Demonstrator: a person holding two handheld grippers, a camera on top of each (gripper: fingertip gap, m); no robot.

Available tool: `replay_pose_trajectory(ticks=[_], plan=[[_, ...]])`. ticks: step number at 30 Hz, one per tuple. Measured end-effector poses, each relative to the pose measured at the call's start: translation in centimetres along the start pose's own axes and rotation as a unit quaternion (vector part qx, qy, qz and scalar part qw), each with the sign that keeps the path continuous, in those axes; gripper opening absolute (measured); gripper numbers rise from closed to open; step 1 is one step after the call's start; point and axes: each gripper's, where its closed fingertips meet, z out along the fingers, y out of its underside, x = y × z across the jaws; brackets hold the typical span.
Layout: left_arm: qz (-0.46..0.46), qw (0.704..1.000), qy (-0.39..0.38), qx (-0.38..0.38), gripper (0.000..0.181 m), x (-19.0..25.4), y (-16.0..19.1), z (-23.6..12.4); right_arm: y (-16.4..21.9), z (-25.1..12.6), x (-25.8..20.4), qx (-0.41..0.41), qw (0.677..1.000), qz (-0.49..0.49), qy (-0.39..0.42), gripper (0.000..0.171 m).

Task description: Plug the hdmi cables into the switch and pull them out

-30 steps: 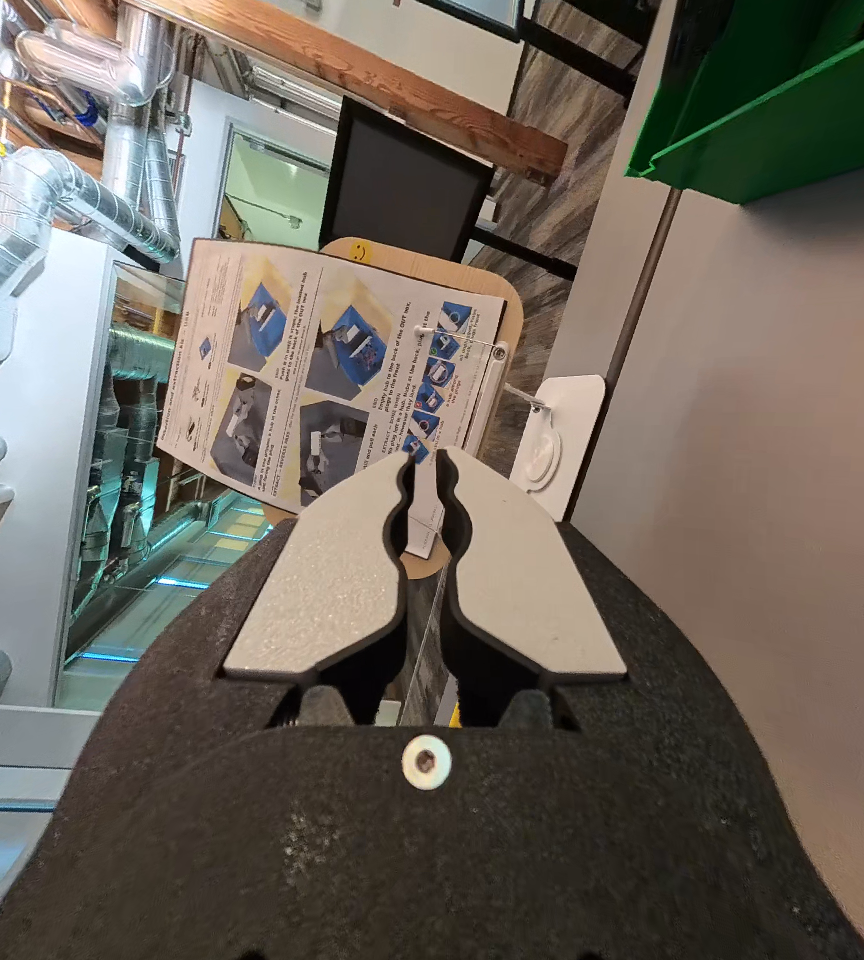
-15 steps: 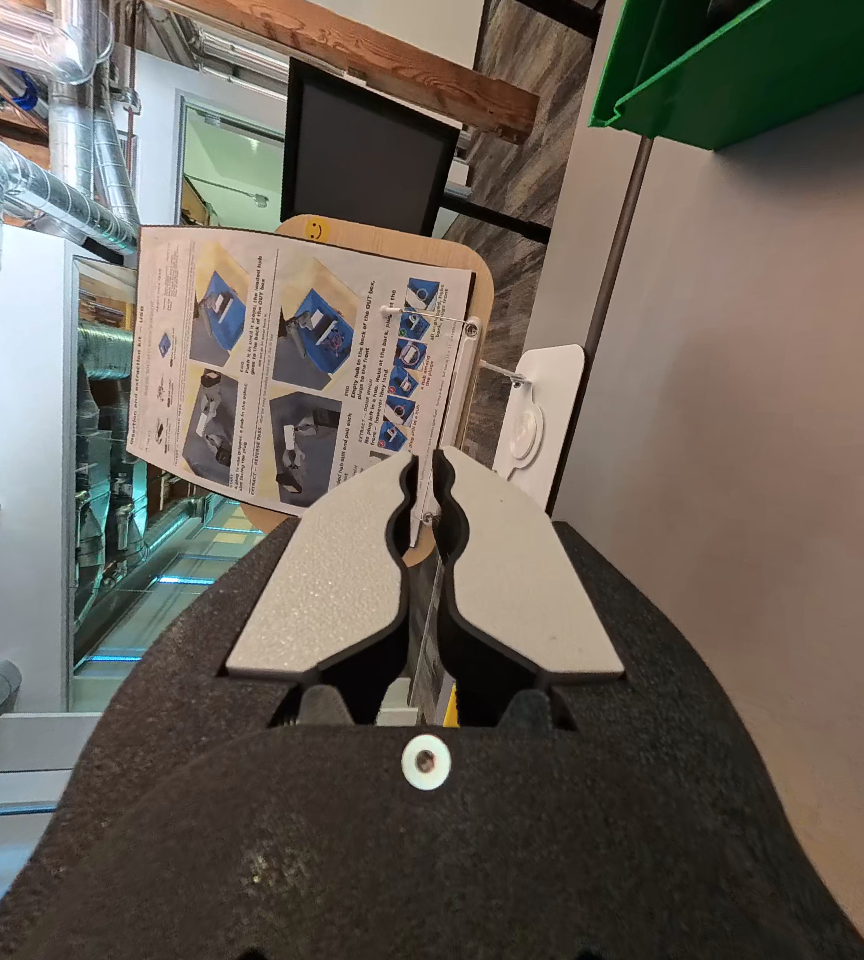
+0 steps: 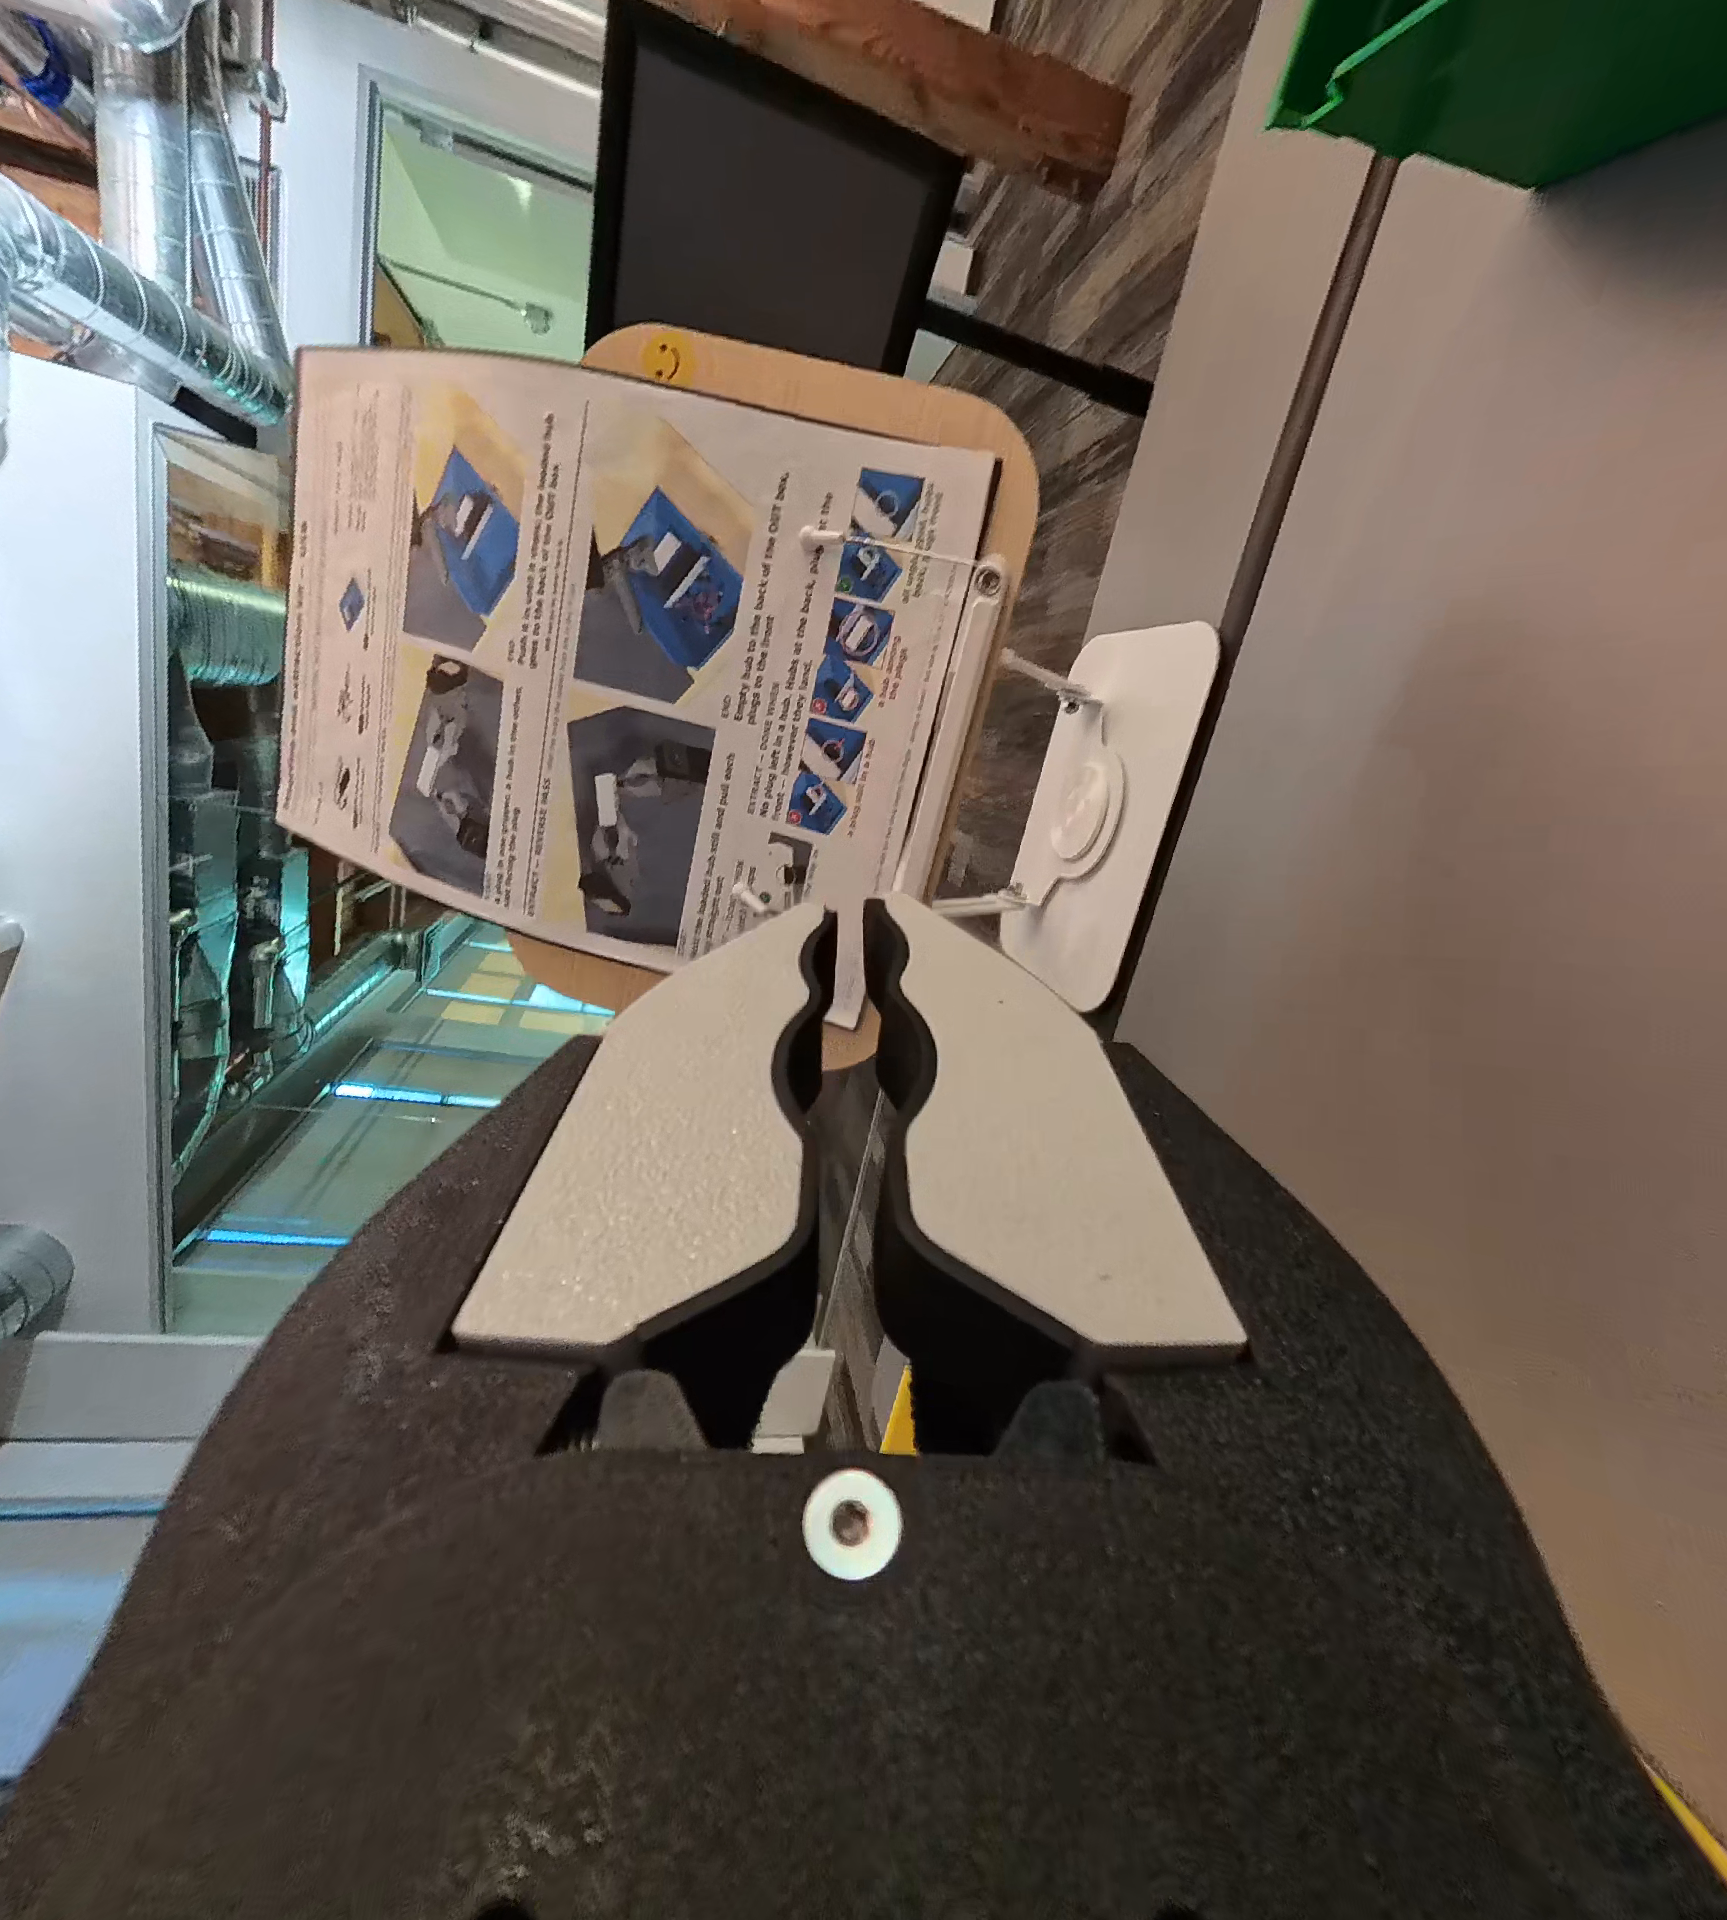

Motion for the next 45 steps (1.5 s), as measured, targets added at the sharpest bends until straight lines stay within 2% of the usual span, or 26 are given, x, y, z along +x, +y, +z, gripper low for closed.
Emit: replay_pose_trajectory(ticks=[3,6,8,10,15,17,21,25,27,30,34,36,38,45], plan=[[-0.016,1.000,-0.016,-0.020,0.004,-1.4,1.3,-0.6,2.6,-3.7,-0.2,-0.041,0.995,0.089,-0.017,0.050],[-0.031,0.998,-0.035,-0.050,0.003,-3.0,3.3,-1.5,6.5,-5.0,-1.7,-0.106,0.985,0.127,-0.044,0.049],[-0.046,0.996,-0.046,-0.068,0.004,-4.0,4.6,-2.1,8.5,-5.3,-3.3,-0.142,0.974,0.155,-0.085,0.046],[-0.061,0.994,-0.056,-0.077,0.003,-4.8,5.6,-2.7,9.0,-5.4,-4.7,-0.138,0.963,0.193,-0.130,0.044],[-0.078,0.991,-0.069,-0.086,0.002,-5.8,6.6,-3.6,10.3,-4.6,-6.0,-0.148,0.948,0.223,-0.171,0.042],[-0.076,0.991,-0.070,-0.083,0.002,-5.8,6.4,-3.6,11.6,-4.0,-6.1,-0.181,0.944,0.221,-0.168,0.034],[-0.065,0.993,-0.064,-0.080,0.001,-5.3,5.8,-3.2,11.8,-3.6,-5.6,-0.177,0.932,0.262,-0.176,0.032],[-0.061,0.994,-0.057,-0.076,0.001,-5.0,5.3,-3.0,11.4,-4.0,-4.1,-0.164,0.952,0.221,-0.134,0.030],[-0.060,0.994,-0.057,-0.077,0.001,-5.0,5.3,-3.1,9.5,-4.9,-3.2,-0.123,0.968,0.187,-0.109,0.026],[-0.063,0.994,-0.058,-0.074,0.001,-5.1,5.3,-3.2,5.7,-5.7,-4.2,-0.054,0.984,0.120,-0.124,0.025],[-0.064,0.993,-0.058,-0.077,0.001,-5.1,5.4,-3.3,5.6,-4.2,-5.3,-0.096,0.980,0.097,-0.148,0.025],[-0.066,0.993,-0.058,-0.077,0.001,-5.2,5.5,-3.3,6.3,-3.2,-5.7,-0.122,0.975,0.096,-0.156,0.013],[-0.067,0.993,-0.059,-0.077,0.000,-5.3,5.6,-3.3,7.3,-2.3,-5.5,-0.152,0.972,0.101,-0.149,0.010],[-0.066,0.993,-0.060,-0.078,0.000,-5.3,5.6,-3.3,6.7,-0.4,-5.0,-0.157,0.963,0.153,-0.158,0.007]])
